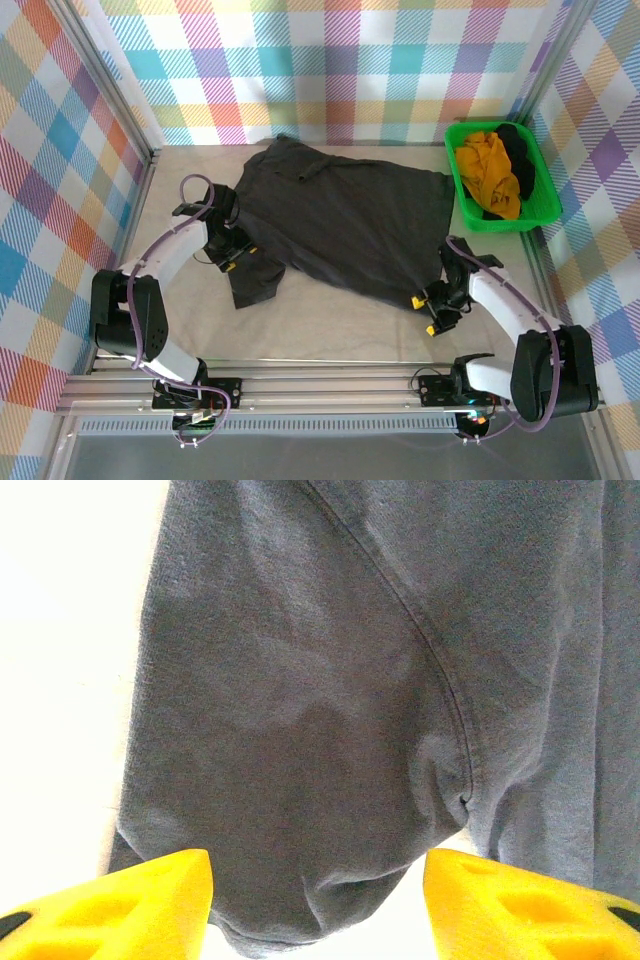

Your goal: Fold and stack the t-shirts

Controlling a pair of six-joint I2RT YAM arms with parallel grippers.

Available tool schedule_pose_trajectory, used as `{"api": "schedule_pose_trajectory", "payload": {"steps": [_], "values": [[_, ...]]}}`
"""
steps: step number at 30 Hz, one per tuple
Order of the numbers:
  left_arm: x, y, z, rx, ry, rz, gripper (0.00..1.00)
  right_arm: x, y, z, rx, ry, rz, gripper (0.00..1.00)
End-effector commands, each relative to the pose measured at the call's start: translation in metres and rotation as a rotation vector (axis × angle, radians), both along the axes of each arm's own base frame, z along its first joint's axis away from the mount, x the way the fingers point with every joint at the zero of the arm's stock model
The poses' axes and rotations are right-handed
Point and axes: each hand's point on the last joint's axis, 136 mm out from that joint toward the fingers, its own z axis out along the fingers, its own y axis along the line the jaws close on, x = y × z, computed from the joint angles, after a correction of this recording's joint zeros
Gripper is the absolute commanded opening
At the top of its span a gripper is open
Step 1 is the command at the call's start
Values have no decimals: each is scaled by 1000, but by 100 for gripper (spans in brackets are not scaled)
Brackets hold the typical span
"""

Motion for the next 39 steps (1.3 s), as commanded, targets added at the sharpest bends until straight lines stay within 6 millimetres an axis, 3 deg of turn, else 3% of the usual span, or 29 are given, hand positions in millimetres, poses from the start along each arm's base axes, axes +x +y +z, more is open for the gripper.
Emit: {"api": "schedule_pose_trajectory", "payload": {"steps": [1,7,10,13,15,16,18,21,24,27,33,39], "values": [[8,-1,2,3,-8,2,59,21,8,-3,40,-16,-142,60],[15,-2,7,-10,-27,15,59,37,-3,-31,0,-2,-152,54],[17,9,14,11,-34,47,59,36,-2,-42,2,51,-150,47],[20,37,29,87,-57,138,62,32,-19,-44,-67,66,-144,27],[23,52,33,106,-73,200,63,36,-43,-37,-152,35,-130,4],[25,56,32,102,-75,218,63,39,-53,-32,-186,18,-117,0],[29,65,24,98,-59,251,64,49,-74,-16,-244,-25,-76,0],[39,77,11,97,-57,274,63,62,-89,-5,-256,-62,-26,0],[61,70,-4,48,-97,225,62,75,-84,-2,-209,-81,30,0],[78,50,-21,-31,-110,147,59,81,-76,-5,-157,-78,41,0],[63,28,-57,-12,-7,56,57,87,-72,-2,-135,-98,40,0],[61,17,-87,11,78,-1,50,93,-69,0,-118,-120,38,0]]}}
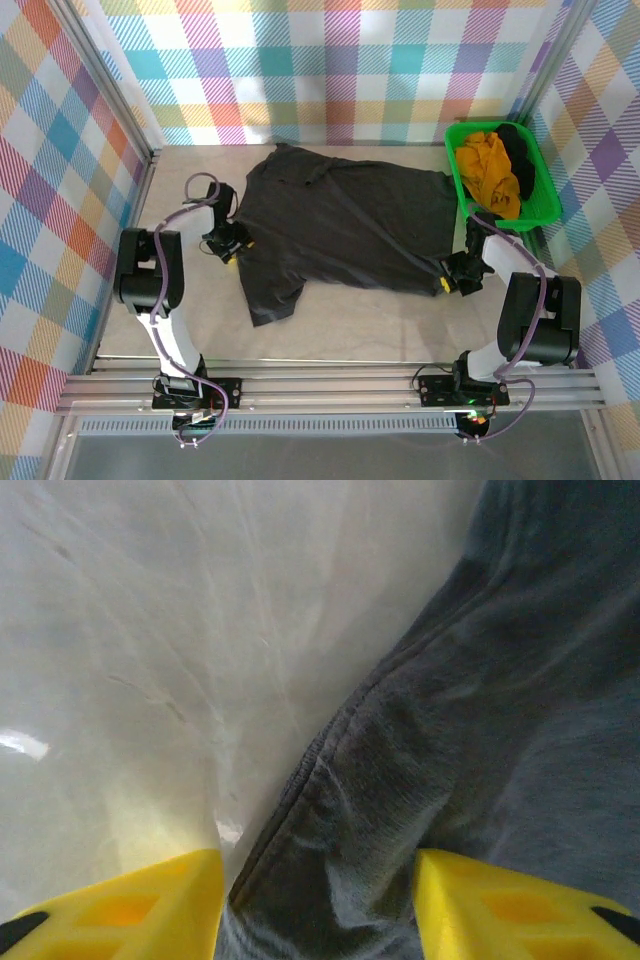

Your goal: Fold and stack the t-shirts

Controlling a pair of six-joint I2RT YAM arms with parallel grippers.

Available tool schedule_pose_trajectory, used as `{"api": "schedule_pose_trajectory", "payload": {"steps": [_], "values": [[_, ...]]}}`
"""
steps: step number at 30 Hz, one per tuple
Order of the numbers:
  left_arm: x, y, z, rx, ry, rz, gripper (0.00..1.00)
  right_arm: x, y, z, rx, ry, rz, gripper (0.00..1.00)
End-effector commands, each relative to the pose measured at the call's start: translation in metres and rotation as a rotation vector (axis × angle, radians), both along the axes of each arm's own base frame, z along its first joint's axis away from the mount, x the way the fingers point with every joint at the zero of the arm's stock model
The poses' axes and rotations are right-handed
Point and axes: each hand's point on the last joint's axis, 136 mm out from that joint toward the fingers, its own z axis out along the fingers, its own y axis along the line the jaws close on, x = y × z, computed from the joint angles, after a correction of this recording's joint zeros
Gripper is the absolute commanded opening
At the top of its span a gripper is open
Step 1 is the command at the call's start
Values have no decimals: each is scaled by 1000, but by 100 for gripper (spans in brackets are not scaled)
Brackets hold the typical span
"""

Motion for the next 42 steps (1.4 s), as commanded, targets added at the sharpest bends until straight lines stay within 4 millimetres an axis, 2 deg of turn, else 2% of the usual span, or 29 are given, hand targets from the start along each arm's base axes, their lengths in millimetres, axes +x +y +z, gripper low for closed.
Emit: {"api": "schedule_pose_trajectory", "payload": {"steps": [1,3,6,7,9,12,16,19,22,24,26,28,31,34,37,40,42], "values": [[3,-11,-15,-13,31,-50,47,6,5,7,26,-17,20,0],[5,-16,-20,-22,42,-62,35,10,7,9,30,-35,27,0],[14,-21,-14,-31,17,-46,3,28,15,19,55,-128,69,0],[20,-20,-3,-30,-13,-26,0,38,21,25,73,-174,93,0],[38,-22,27,-44,-100,6,0,62,33,43,116,-283,142,0],[70,-27,89,-93,-250,70,0,104,45,91,127,-453,218,0],[106,-26,188,-164,-497,172,0,162,49,177,83,-693,298,0],[116,-13,268,-201,-685,237,0,197,49,250,46,-881,340,0],[110,11,353,-219,-887,292,0,216,51,327,10,-1073,375,0],[97,28,407,-235,-1025,335,0,218,50,376,-23,-1202,386,0],[79,41,455,-259,-1156,363,0,209,47,423,-74,-1331,385,0],[54,49,500,-272,-1282,375,0,191,42,467,-139,-1474,360,0],[14,55,556,-282,-1440,371,0,156,34,515,-210,-1650,312,0],[-21,61,592,-275,-1547,384,0,124,29,541,-248,-1754,266,0],[-46,68,618,-253,-1610,410,0,104,23,550,-253,-1769,215,0],[-46,75,621,-226,-1598,454,0,105,26,548,-216,-1749,214,0],[-27,77,605,-219,-1532,474,0,118,29,538,-177,-1713,218,0]]}}
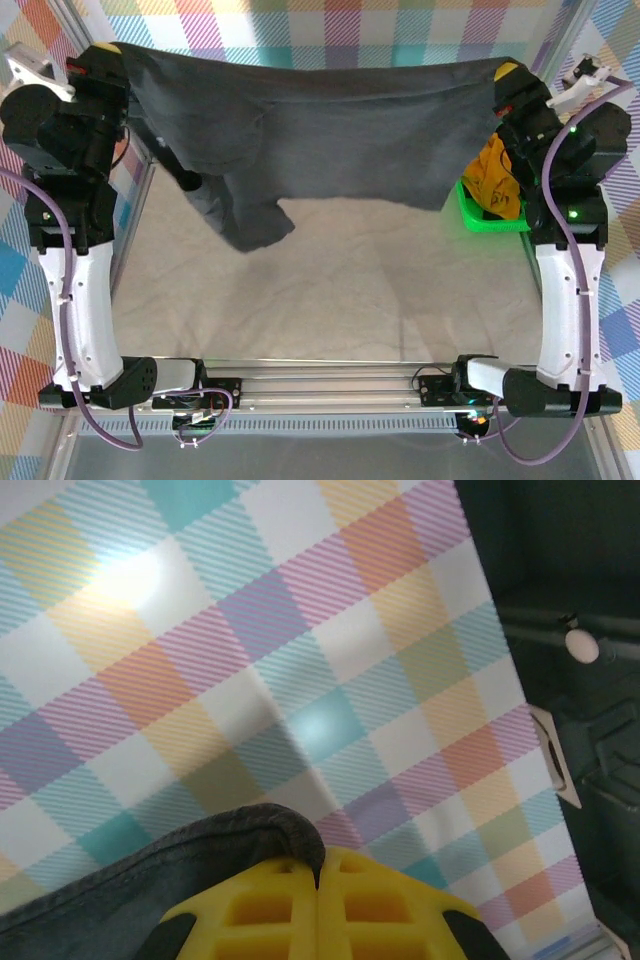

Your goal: Fold and stack the t-shirts

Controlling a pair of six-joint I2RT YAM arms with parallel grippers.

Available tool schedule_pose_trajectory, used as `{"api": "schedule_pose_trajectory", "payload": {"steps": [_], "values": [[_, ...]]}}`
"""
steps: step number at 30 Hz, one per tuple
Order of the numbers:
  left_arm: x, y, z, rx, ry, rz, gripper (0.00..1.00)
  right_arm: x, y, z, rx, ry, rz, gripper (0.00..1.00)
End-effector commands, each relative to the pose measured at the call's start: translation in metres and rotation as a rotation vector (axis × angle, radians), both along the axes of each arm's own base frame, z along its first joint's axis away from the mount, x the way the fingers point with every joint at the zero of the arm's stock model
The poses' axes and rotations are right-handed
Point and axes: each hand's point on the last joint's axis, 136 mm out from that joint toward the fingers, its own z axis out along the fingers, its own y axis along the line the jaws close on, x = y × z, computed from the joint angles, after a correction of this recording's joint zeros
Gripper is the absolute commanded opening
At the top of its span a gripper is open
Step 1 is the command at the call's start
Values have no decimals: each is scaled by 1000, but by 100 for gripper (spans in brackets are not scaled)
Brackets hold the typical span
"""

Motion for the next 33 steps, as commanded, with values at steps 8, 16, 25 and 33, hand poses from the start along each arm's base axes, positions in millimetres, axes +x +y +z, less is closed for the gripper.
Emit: {"api": "schedule_pose_trajectory", "payload": {"steps": [8,16,25,33], "values": [[141,-12,-98,-69,293,-121,0,108,19,-69,77,205,154,0],[191,-11,-89,-69,270,-214,0,157,25,-67,82,252,203,0],[94,6,-26,-80,193,-123,0,112,-23,-25,22,212,-47,0],[29,-2,-233,-230,663,-80,0,48,-35,-183,98,572,-160,0]]}}
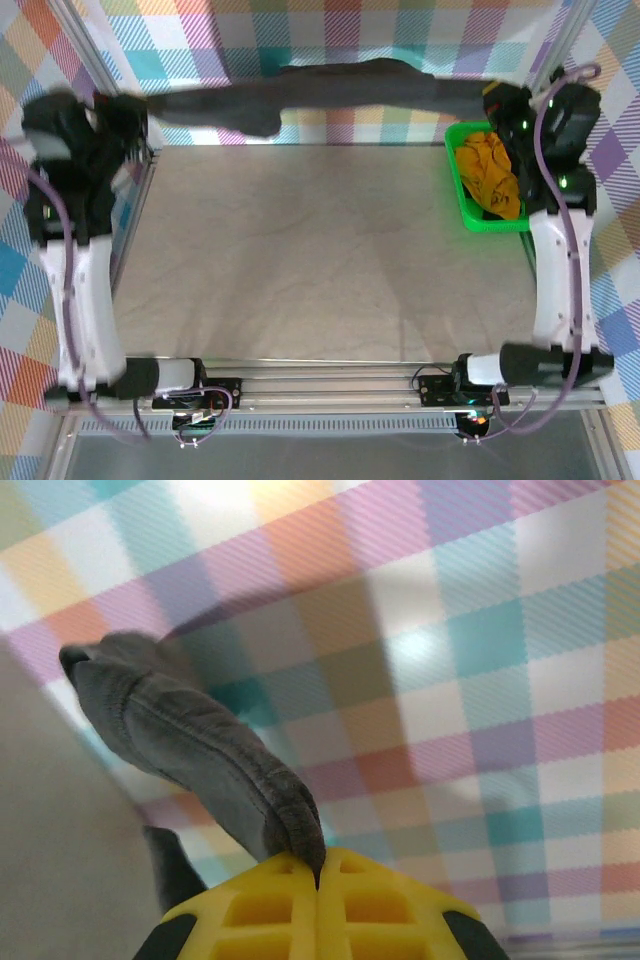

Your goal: Fold and stack the t-shirts

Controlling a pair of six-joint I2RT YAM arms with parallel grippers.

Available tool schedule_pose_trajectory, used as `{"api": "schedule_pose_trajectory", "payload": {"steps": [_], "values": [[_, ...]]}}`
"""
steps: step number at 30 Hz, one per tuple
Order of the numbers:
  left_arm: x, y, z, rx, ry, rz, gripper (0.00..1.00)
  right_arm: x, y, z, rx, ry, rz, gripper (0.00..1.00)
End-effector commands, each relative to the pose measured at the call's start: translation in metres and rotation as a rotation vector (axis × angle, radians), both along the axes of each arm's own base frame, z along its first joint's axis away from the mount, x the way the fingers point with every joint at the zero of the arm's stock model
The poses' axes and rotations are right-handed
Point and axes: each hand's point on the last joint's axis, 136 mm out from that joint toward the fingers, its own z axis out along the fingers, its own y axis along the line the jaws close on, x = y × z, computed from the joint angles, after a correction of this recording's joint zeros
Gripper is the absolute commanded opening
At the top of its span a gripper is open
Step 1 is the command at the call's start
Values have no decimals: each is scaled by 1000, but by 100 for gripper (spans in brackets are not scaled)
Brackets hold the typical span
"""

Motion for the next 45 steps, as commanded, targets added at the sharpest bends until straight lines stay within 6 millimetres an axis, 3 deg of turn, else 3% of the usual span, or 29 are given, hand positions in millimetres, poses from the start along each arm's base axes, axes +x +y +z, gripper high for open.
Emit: {"api": "schedule_pose_trajectory", "payload": {"steps": [1,3,6,7,9,14,18,21,24,27,31,36,39,45], "values": [[20,-5,-148,-64,326,-3,7,-7,-11,-123,39,295,-85,0],[12,-13,-218,-67,482,-39,28,-21,-4,-187,48,420,-68,2],[0,-13,-302,4,690,-73,44,-38,11,-277,34,662,29,40],[-4,-12,-324,38,741,-76,48,-44,16,-301,32,750,67,47],[-13,-11,-353,65,826,-72,51,-56,23,-330,1,868,109,53],[-21,-13,-393,115,926,-103,50,-73,40,-353,-60,911,178,54],[5,-25,-415,100,917,-161,46,-70,64,-371,-88,932,257,52],[47,-39,-419,102,892,-205,45,-47,76,-372,-115,891,289,49],[77,-51,-438,96,949,-238,42,-16,78,-373,-156,875,296,45],[97,-43,-456,127,1012,-206,39,20,86,-380,-180,862,329,41],[127,-33,-467,185,1070,-190,40,55,90,-405,-194,921,339,41],[148,-38,-503,201,1166,-251,39,67,86,-448,-188,1090,298,40],[164,-36,-519,183,1176,-261,39,69,81,-456,-176,1133,246,42],[231,-25,-536,138,1097,-254,39,97,88,-466,-138,1155,252,43]]}}
